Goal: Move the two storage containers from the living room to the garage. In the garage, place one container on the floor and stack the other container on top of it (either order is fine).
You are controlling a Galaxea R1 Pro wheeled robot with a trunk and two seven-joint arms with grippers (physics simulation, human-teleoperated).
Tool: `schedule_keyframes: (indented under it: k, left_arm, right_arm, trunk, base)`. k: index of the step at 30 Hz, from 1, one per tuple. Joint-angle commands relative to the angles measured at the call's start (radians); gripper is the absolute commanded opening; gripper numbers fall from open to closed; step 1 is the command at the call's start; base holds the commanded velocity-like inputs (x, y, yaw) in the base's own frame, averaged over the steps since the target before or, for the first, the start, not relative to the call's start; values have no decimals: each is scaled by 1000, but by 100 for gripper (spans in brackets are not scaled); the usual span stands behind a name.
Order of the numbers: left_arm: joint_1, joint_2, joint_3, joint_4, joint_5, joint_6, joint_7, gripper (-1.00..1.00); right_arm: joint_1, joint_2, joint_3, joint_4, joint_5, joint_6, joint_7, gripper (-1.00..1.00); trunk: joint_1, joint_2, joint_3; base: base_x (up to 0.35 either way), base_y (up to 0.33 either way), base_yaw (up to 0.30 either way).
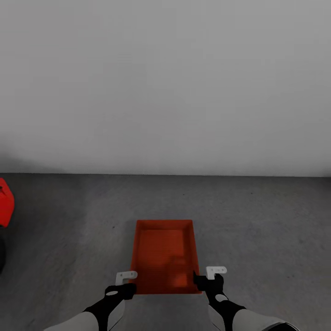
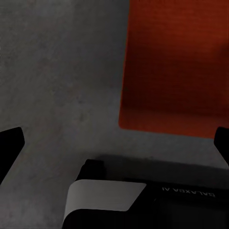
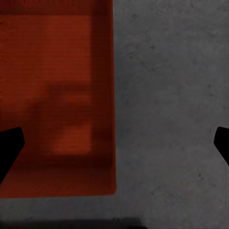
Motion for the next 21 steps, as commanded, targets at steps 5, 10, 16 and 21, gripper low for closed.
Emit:
schedule_keyframes:
  k: [5,10,16,21]
  left_arm:
    - [-1,0,-9,0,10,-4,5,100]
    - [-1,0,-9,0,10,-9,6,100]
    - [-1,-2,-7,2,11,-26,6,100]
    - [-1,-3,-7,4,10,-28,7,100]
  right_arm:
    - [-1,0,9,2,-8,-4,-3,100]
    - [-1,0,9,2,-8,-4,-3,100]
    - [-1,1,9,2,-8,-4,-3,100]
    - [-1,1,9,2,-8,-4,-3,100]
  trunk:
    - [-19,34,15]
    - [-27,48,21]
    - [-27,48,21]
    - [-27,48,21]
  base:
    - [0,0,0]
    - [0,0,0]
    - [0,0,0]
    - [-15,0,0]
